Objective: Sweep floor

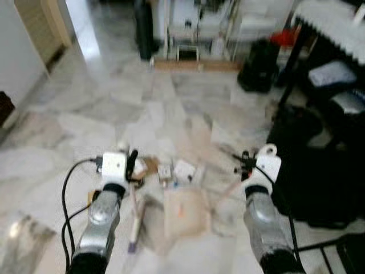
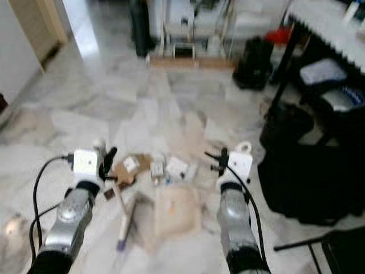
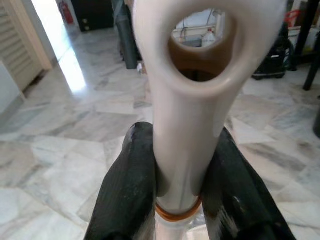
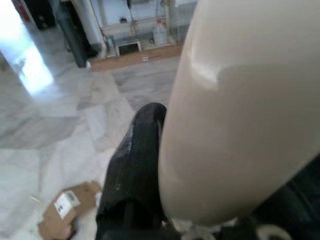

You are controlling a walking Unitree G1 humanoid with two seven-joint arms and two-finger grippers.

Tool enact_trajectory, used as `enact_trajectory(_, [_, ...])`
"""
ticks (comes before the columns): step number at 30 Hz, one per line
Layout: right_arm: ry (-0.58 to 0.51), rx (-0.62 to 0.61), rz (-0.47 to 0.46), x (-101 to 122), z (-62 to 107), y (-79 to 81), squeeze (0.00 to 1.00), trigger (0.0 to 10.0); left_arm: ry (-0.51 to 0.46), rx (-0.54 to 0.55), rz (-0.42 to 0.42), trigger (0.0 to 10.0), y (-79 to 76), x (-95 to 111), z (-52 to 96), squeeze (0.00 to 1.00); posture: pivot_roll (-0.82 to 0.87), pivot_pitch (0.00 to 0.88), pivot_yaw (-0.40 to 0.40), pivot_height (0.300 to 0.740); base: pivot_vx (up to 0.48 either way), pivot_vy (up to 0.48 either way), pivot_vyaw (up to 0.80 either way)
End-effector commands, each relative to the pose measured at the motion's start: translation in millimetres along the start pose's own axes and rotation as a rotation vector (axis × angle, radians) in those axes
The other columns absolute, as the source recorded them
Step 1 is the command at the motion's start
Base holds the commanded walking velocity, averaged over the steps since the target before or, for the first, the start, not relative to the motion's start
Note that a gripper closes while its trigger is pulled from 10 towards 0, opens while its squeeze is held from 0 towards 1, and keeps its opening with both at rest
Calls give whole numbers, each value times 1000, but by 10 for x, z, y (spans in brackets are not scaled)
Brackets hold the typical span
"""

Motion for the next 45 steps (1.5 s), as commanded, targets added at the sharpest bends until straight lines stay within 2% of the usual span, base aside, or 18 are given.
enact_trajectory(1, [-57,-2,10,132,-41,-21,0,10000,-57,-11,13,10000,-34,122,-42,0,-70,82,-23,740,300,0,0])
enact_trajectory(25, [-60,4,7,135,-41,-21,0,10000,-64,-5,18,10000,-39,130,-39,0,-66,62,-28,740,302,0,0])
enact_trajectory(45, [-74,-7,8,156,-37,-46,0,10000,-110,33,7,10000,12,203,-39,0,-68,63,-28,740,302,0,0])
Point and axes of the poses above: a point about 5 cm out from each wrist's last joint towards the gripper, its own z axis pointing back from the gripper into the wrist, its own x axis along the axis of the wrist's last joint, y = z × x, the point moved 1 cm from there along -z, pointing out of the wrist towards the gripper, and after that the axes turned 12 degrees about -z, right-handed, at the moved point
